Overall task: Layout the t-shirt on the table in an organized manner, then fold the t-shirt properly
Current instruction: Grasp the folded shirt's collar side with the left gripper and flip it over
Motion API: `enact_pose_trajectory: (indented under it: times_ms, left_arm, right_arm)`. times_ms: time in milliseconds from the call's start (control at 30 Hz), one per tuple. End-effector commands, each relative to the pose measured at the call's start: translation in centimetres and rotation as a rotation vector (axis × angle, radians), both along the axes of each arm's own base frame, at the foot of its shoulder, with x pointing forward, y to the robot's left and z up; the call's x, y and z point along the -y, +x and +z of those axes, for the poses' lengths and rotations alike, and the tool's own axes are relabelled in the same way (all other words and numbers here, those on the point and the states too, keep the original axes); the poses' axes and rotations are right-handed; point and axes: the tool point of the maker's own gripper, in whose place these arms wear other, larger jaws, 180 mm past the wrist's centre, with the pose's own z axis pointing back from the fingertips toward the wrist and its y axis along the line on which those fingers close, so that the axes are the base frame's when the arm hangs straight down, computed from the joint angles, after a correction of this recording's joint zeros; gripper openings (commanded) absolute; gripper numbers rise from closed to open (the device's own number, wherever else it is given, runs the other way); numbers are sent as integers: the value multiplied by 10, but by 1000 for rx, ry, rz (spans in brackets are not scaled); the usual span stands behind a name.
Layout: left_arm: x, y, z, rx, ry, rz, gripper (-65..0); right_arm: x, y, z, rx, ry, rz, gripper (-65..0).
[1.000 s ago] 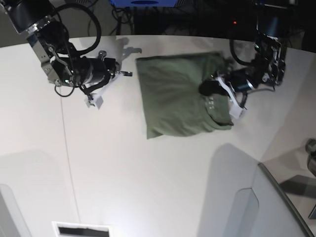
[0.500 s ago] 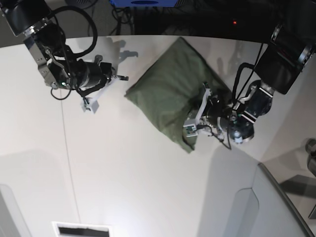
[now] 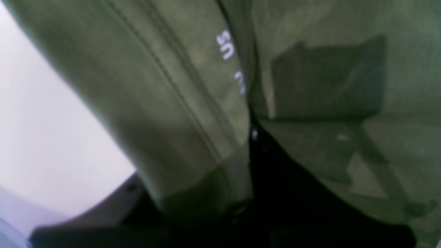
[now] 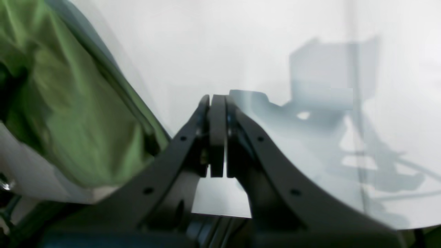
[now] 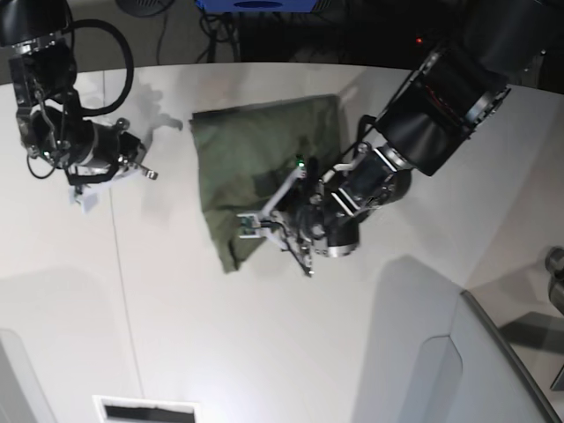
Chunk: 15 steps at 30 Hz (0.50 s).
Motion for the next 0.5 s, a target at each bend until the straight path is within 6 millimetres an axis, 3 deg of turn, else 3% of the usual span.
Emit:
enact_pose_trajectory:
  times_ms: [0, 233, 333, 400, 467]
  left_arm:
    - [12, 9, 11, 23, -31, -17, -650]
    - [39, 4, 3, 21, -45, -63, -650]
    - [40, 2, -2, 10, -36, -65, -650]
    - [41, 2, -1, 11, -41, -65, -650]
    - [41, 3, -1, 13, -41, -66, -650]
  right_arm:
    - [4, 9, 9, 33, 6, -3, -650]
    - [-13, 21, 39, 131, 20, 47, -650]
    - [-19, 26, 52, 168, 31, 63, -650]
    - [-28, 22, 56, 153, 55, 87, -650]
    - [-49, 17, 60, 146, 87, 138, -650]
